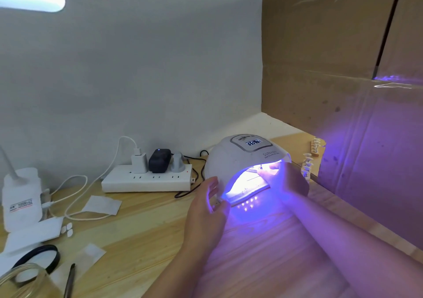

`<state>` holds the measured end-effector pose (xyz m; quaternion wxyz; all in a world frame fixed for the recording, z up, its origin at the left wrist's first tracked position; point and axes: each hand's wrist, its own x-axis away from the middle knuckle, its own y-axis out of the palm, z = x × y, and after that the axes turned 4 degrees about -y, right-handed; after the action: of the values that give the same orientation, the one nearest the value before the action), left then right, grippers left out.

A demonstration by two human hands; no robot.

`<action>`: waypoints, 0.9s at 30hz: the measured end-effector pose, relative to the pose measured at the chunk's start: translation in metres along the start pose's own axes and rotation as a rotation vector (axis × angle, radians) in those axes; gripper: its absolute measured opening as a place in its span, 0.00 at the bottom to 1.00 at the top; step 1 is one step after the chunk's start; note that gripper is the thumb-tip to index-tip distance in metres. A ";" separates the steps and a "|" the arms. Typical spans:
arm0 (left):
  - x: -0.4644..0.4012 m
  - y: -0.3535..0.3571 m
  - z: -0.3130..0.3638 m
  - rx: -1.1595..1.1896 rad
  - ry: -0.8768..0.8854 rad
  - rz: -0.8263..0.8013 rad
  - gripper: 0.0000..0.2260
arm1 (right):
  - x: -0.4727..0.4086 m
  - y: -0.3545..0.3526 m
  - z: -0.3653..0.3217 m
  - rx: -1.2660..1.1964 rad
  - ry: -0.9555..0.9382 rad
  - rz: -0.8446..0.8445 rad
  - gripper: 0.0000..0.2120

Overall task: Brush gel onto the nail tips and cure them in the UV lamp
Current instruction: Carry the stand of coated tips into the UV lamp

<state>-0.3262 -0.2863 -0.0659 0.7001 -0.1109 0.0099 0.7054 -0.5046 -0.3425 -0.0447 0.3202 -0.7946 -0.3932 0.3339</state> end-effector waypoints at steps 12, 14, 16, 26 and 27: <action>0.002 0.000 0.002 -0.079 0.043 0.017 0.19 | 0.024 -0.056 -0.014 -0.201 -0.820 0.212 0.13; 0.002 -0.001 0.002 -0.069 0.029 0.013 0.19 | 0.004 -0.058 -0.034 -0.146 -0.726 0.142 0.13; 0.003 -0.001 0.001 -0.065 0.026 0.008 0.19 | -0.013 -0.055 -0.049 -0.009 -0.640 -0.019 0.18; 0.002 0.000 0.000 0.004 0.002 0.011 0.19 | -0.033 -0.057 -0.073 0.286 -0.481 -0.312 0.17; 0.002 0.000 0.000 0.001 0.004 0.014 0.19 | -0.035 -0.057 -0.075 0.277 -0.472 -0.341 0.17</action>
<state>-0.3257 -0.2847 -0.0663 0.6953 -0.1119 0.0123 0.7099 -0.4858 -0.3623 0.0512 0.3766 -0.5665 -0.5351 0.5009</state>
